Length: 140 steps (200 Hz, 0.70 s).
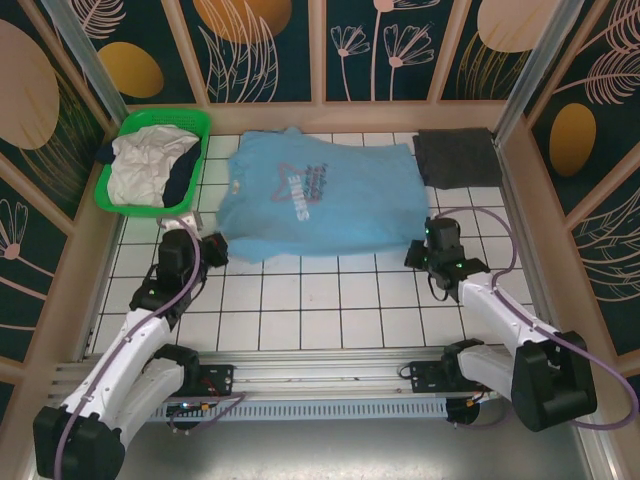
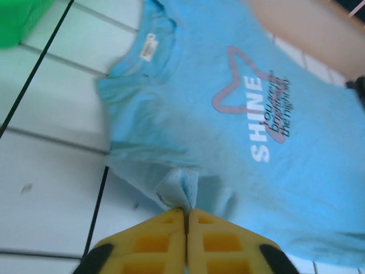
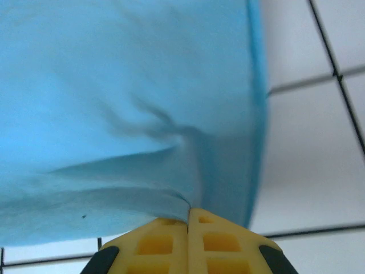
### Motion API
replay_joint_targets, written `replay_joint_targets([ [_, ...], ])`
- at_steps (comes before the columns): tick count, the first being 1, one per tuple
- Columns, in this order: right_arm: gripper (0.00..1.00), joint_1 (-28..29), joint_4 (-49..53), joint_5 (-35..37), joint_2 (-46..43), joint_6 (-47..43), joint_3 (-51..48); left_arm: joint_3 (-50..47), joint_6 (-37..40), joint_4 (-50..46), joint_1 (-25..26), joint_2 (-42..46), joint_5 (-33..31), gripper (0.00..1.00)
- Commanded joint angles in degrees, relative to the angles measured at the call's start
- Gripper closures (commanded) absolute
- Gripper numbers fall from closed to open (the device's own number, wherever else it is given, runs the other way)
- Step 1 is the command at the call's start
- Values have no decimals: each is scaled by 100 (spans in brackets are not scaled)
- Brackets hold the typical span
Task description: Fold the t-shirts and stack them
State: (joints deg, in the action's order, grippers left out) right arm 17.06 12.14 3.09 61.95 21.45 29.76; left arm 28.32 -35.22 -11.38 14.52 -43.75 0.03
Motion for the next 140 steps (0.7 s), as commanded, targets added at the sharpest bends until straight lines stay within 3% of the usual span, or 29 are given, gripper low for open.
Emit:
replay_joint_targets([
  [1, 97, 91, 171, 27, -225, 342, -83, 127, -335, -181, -22, 415, 187, 63],
  [16, 84, 95, 403, 236, -221, 385, -7, 86, -347, -57, -25, 497, 494, 56],
  [31, 60, 104, 611, 203, -219, 439, 217, 125, -313, 11, -27, 551, 477, 40],
  [39, 55, 141, 693, 226, -248, 480, 376, 158, -269, 34, -27, 547, 306, 24],
  [53, 51, 355, 750, 363, -302, 491, 650, 196, -145, 329, -28, 343, 171, 19],
  [74, 43, 829, 694, 611, -287, 468, 1125, 401, -73, 1070, -28, -629, 378, 20],
  [104, 39, 1203, -50, 502, 56, 412, 1292, 1194, -15, 2201, -28, -2912, 1184, 29],
  [140, 36, 923, -817, 416, 1480, 476, 1346, 2995, 164, 2024, -31, -5462, 738, 35],
])
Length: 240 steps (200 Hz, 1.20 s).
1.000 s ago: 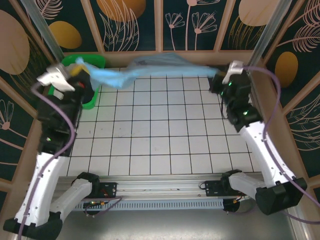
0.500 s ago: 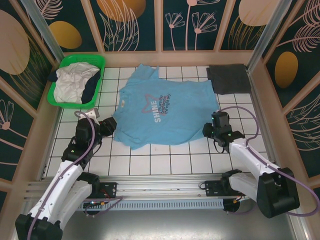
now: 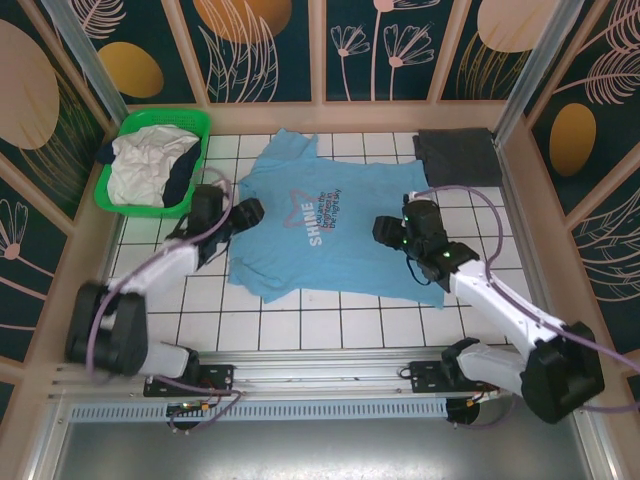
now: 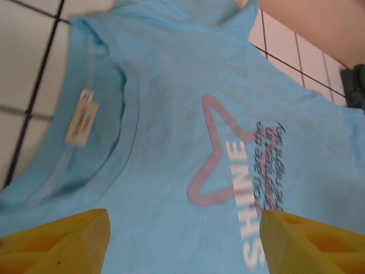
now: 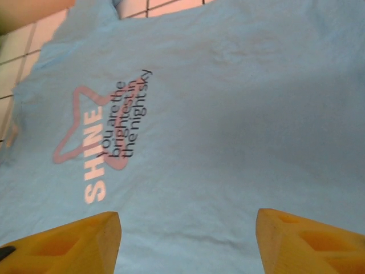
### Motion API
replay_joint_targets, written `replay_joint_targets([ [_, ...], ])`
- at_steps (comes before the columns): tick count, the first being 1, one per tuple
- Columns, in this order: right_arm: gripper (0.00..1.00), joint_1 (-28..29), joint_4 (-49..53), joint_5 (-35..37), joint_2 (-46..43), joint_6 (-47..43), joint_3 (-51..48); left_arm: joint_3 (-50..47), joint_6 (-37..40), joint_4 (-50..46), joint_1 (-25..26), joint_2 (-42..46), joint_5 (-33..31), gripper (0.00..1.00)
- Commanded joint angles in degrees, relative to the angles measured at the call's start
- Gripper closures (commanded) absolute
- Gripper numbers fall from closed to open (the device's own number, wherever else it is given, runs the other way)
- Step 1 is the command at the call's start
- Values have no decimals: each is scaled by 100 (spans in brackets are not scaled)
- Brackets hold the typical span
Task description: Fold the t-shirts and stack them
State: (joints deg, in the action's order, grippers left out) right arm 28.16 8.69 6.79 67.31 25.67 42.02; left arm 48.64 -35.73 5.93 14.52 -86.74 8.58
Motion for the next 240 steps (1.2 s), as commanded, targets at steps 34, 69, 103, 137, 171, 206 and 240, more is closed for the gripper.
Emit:
replay_joint_targets([
  [34, 34, -481, -851, -108, 2061, 166, 227, 1446, 162, -103, -48, -2305, -444, 43],
  [69, 34, -545, -1293, -348, 2681, 95, 299, 219, -58, 94, -373, -1770, -737, 45],
  [103, 31, -527, -1792, -895, 3252, 28, 553, -583, -30, -18, -525, -1180, -773, 43],
  [137, 26, -233, -1628, -929, 3892, -200, 1213, -1270, -95, -311, -688, -18, -1404, 40],
  [171, 24, -95, -1104, -361, 3561, 75, 1290, -1269, -47, -659, -793, 713, -1565, 26],
  [206, 20, -489, -491, 677, 2133, 630, 321, -1638, -166, -616, -789, 1540, -868, 29],
  [240, 20, -1234, -384, 840, 452, 920, -1087, -2138, -444, -867, -376, 2200, -710, 34],
])
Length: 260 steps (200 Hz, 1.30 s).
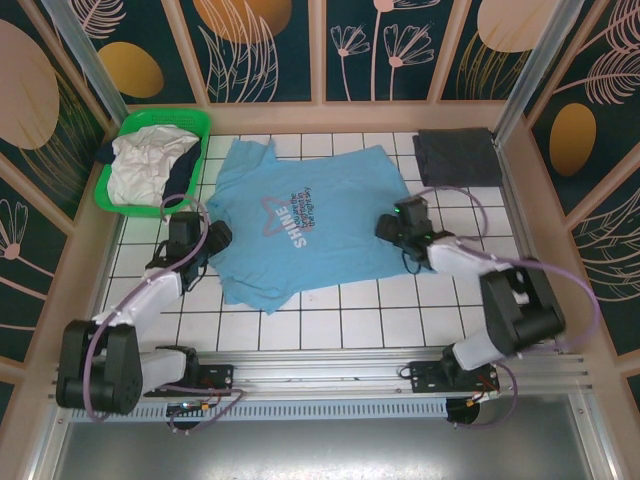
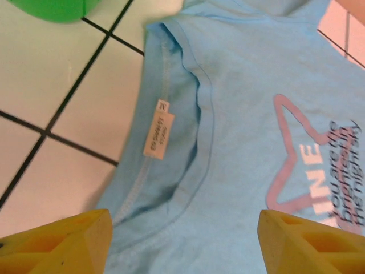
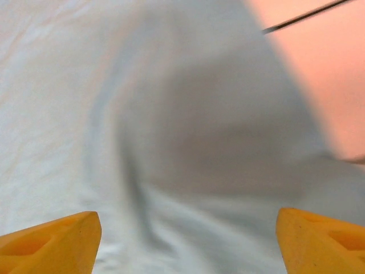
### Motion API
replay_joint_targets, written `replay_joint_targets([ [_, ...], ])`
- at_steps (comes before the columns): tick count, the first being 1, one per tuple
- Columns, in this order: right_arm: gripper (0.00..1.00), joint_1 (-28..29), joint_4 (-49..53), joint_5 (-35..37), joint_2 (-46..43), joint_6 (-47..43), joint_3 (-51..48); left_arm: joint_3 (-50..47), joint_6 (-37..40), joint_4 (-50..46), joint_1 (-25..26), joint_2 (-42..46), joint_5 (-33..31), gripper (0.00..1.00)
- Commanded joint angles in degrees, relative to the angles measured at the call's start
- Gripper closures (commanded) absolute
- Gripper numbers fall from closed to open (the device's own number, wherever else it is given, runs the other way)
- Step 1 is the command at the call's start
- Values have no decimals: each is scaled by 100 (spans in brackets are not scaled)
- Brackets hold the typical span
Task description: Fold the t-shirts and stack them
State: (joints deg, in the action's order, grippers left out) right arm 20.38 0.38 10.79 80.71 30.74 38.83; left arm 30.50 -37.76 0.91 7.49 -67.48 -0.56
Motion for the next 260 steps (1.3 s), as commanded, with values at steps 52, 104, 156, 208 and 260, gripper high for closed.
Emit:
replay_joint_targets([
  [52, 19, -1158, 741, 6, -1580, 1089, -1593, -1087, -983, -1105, 613, 859, -189, 40],
  [104, 24, -1185, 708, -111, -990, 1120, -1501, -1546, -1113, -1242, 625, 1584, -80, 51],
  [156, 35, -1186, 214, -473, -906, 1248, -1642, -1585, -1003, -775, 644, 1258, 235, 76],
  [208, 39, -1177, 177, -462, -908, 1108, -1580, -1249, -758, -1217, 650, 1398, -160, 87],
  [260, 39, -1175, 92, -516, -925, 1008, -1635, -1267, -691, -994, 649, 997, -166, 69],
])
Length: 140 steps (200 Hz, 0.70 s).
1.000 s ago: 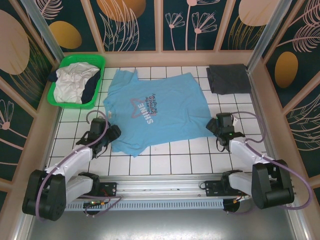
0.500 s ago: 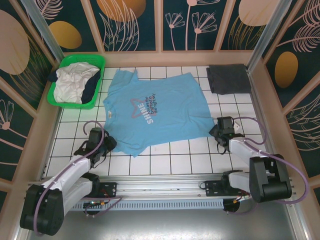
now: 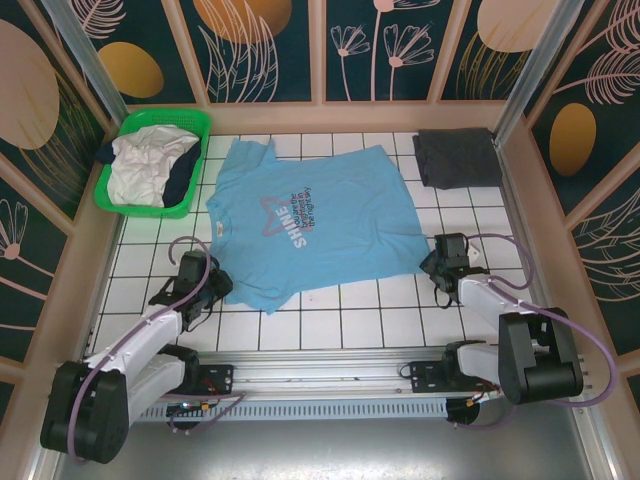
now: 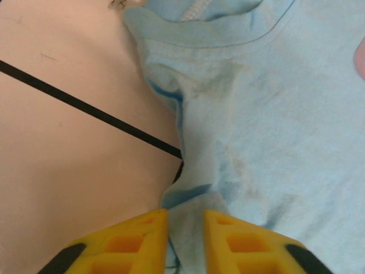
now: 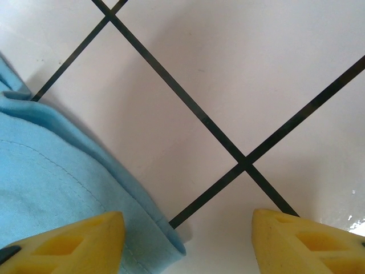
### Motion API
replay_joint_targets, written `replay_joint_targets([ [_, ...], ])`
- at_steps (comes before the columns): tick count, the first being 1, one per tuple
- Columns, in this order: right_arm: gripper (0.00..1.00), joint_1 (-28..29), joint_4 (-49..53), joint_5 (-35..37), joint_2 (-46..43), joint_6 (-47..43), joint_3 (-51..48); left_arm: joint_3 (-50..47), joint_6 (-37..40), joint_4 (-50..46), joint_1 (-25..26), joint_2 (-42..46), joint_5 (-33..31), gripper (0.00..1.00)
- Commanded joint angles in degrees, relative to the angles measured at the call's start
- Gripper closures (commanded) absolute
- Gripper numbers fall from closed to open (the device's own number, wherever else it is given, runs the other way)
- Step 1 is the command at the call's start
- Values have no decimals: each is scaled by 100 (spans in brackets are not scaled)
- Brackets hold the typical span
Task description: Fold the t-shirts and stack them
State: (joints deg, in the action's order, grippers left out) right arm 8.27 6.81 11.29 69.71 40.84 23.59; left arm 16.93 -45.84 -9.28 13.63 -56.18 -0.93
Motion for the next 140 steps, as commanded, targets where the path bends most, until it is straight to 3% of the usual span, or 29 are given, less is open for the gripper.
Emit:
replay_joint_targets([
  [1, 39, 40, -550, -566, 174, 1, -115, 95, 123, 28, 39, -136, -128, 69],
  [62, 39, 34, -665, -652, 201, -44, -153, 116, 194, 255, 40, -372, -131, 73],
  [83, 39, 35, -681, -649, 201, -72, -162, 195, 259, 269, 43, -490, -229, 65],
  [140, 40, 34, -783, -696, 167, -86, -224, 266, 331, 526, 41, -854, -201, 64],
])
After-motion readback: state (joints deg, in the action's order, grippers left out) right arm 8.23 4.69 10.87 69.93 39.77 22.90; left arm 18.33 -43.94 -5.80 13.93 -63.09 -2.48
